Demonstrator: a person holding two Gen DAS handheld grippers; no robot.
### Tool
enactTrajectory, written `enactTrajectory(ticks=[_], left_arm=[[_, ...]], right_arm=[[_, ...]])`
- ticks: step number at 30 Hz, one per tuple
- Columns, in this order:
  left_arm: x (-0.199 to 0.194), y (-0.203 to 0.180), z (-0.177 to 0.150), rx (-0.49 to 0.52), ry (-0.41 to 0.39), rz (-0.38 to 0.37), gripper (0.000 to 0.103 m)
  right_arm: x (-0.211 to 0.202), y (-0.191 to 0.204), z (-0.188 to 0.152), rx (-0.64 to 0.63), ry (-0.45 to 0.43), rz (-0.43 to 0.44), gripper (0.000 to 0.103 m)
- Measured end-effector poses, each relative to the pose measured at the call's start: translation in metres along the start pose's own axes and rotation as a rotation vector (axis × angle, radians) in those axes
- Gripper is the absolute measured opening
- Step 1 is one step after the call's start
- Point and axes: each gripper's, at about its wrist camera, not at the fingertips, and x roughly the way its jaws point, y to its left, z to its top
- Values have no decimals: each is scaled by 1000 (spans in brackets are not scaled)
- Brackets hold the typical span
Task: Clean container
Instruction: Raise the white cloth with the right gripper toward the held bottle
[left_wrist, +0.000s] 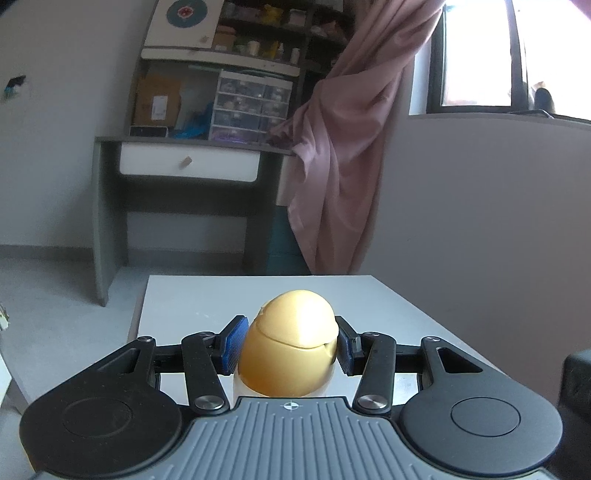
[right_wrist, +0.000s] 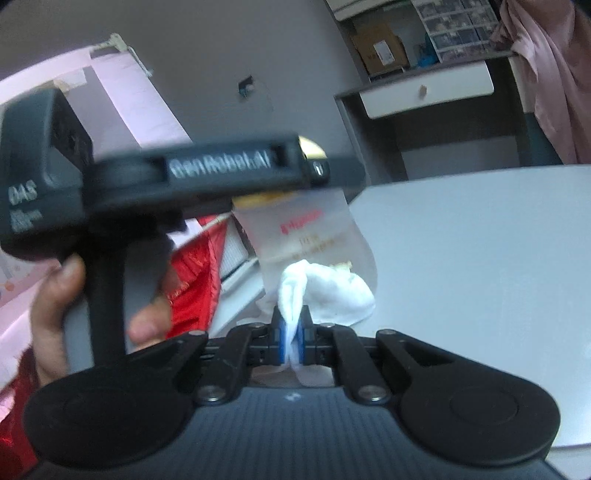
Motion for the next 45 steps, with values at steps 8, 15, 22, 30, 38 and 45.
enactTrajectory(ticks=[8,15,22,30,38,45], left_arm=[[-1,1,1,0,-5,-7,49],[0,-6,3,2,-5,-3,49],[-1,-5,3,5,-5,-5,49],[-3,-5,4,16,-8,-9,49],[-6,-1,2,30,-27,-26,49],[-7,0,1,36,-34,-35,49]], right_arm=[[-20,7,16,-27,-84,13,7],[-19,3,13,-10,-80,11,7],[-9,-5,5,13,-32,2,7],[1,-14,-8,40,19,-17,7],[-17,-4,1,10,-35,-9,7],[-30,3,14,-20,-92,0,7]])
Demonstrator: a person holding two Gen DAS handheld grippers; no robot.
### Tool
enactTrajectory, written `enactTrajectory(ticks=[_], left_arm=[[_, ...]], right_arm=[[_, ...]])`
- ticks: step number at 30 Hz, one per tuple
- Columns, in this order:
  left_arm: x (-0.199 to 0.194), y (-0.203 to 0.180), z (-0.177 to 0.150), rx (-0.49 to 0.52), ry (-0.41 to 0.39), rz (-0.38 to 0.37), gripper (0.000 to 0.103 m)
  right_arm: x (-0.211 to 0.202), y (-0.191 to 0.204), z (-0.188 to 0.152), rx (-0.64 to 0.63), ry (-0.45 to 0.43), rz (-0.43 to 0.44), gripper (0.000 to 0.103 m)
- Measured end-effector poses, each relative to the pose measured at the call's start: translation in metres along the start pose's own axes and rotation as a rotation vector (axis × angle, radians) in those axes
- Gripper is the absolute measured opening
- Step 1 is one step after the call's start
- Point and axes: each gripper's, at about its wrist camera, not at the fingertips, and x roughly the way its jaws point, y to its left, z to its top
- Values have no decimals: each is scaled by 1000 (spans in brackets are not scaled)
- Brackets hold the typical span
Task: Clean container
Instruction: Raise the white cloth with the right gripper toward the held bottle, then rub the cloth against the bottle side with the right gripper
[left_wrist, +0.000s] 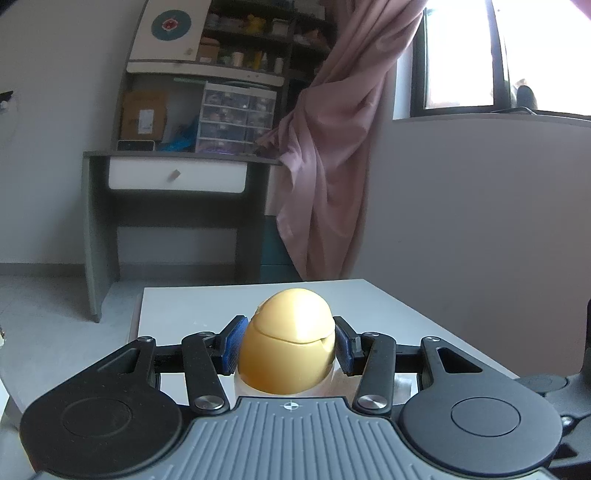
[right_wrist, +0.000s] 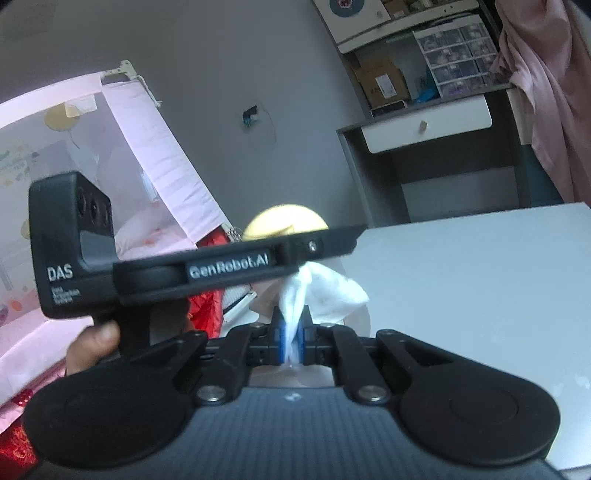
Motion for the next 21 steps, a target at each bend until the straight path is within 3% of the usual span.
enactTrajectory(ticks=[21], left_arm=[[2,-6,-1,27,-1,-8,49]], right_arm=[[28,-24,-20,51,114,-42,7]])
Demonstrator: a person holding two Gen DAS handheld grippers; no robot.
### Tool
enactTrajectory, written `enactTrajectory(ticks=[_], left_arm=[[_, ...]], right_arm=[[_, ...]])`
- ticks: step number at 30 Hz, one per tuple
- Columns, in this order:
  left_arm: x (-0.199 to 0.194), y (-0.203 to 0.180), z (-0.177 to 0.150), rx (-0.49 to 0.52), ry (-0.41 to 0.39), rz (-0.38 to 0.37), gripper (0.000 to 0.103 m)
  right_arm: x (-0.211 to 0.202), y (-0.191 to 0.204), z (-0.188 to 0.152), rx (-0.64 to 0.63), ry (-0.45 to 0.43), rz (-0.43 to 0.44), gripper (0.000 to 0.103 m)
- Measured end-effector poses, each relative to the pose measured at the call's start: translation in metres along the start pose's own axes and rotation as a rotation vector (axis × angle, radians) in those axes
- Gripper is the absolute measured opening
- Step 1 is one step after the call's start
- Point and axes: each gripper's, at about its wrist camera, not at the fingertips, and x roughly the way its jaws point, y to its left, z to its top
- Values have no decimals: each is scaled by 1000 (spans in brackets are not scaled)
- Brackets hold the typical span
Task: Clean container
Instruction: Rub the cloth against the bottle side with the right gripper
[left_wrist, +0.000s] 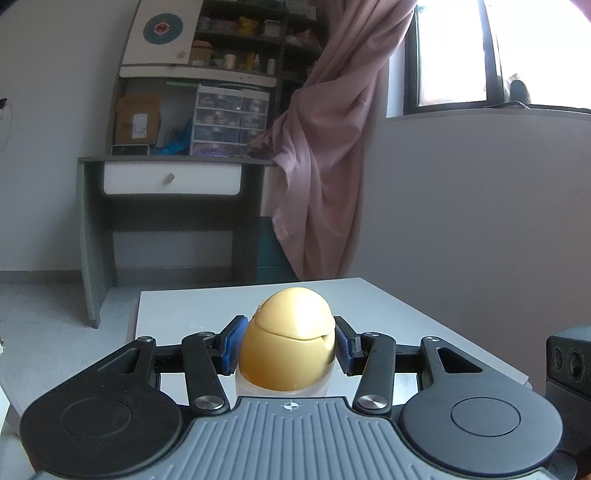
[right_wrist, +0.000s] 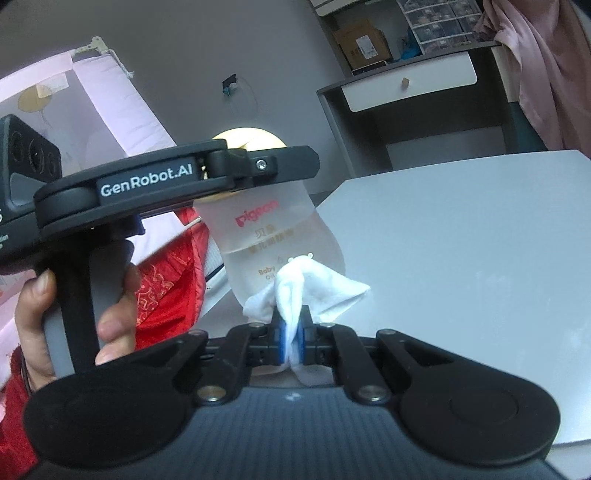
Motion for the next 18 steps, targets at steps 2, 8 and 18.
enactTrajectory(ticks=[2,8,18], left_arm=[[1,-3,0,0,1,0,49],[0,-2,0,-4,1,-6,49],[-1,1,-5,-1,-2,-11,49]], right_arm=[[-2,3,1,-10,0,-6,7],[-15,14,15,-50,-44,1,7],[-22,19,23,-59,-88,2,7]])
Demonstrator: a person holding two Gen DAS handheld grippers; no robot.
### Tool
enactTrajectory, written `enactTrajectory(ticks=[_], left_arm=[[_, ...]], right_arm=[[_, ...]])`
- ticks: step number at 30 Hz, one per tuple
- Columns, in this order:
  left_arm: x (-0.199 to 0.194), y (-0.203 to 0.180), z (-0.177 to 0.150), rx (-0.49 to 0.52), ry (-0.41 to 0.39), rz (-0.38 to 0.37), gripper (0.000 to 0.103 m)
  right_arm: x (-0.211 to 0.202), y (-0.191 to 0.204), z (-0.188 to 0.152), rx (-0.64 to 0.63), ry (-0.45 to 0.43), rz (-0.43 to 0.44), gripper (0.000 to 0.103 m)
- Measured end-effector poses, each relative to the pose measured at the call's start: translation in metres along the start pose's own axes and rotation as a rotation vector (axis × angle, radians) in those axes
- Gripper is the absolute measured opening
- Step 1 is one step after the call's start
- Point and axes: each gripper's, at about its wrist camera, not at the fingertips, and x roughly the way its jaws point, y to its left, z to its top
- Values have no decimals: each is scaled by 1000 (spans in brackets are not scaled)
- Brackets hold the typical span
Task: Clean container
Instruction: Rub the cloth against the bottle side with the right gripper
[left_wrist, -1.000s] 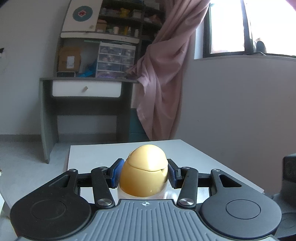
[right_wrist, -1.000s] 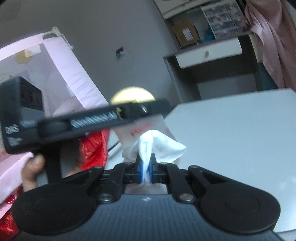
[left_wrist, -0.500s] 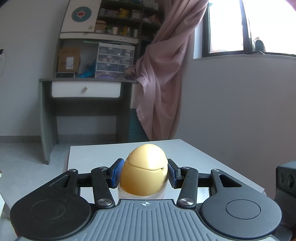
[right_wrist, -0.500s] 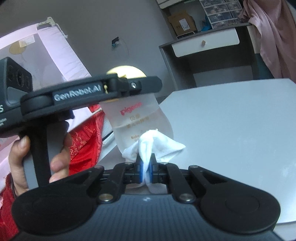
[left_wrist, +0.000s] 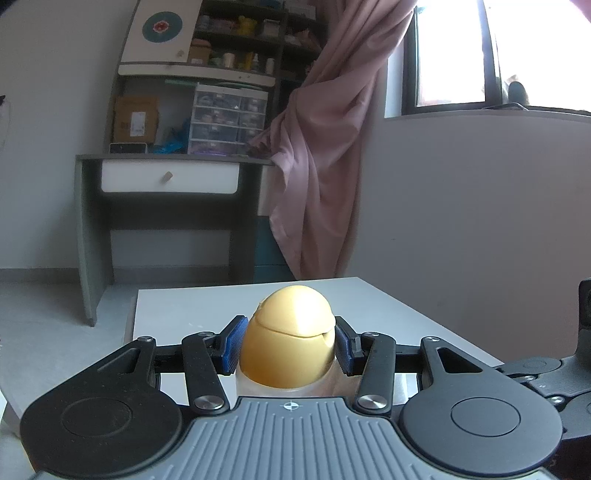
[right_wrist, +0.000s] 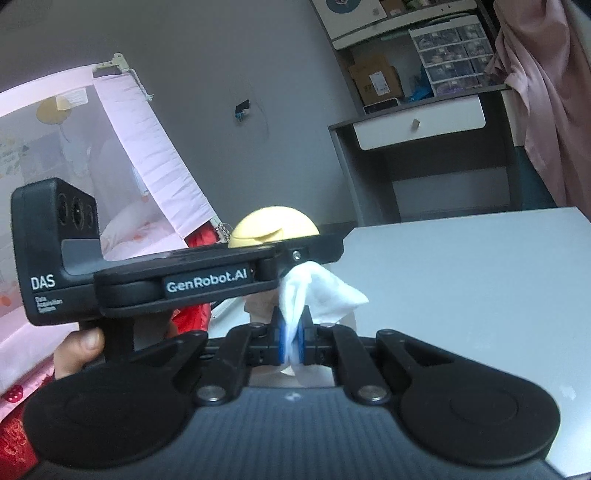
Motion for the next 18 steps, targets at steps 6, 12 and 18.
enactTrajectory(ticks=[6,12,18], left_arm=[[-2,-6,-6,3,-2,3,49],[-3,-5,-7,3,3,2,49],[-4,-6,-6,2,8,1,49]], right_arm=[[5,-6,-10,23,29,-10,7],[15,-13,-18,43,65,-20,7],[22,-15,-28,48,106,-28,7]])
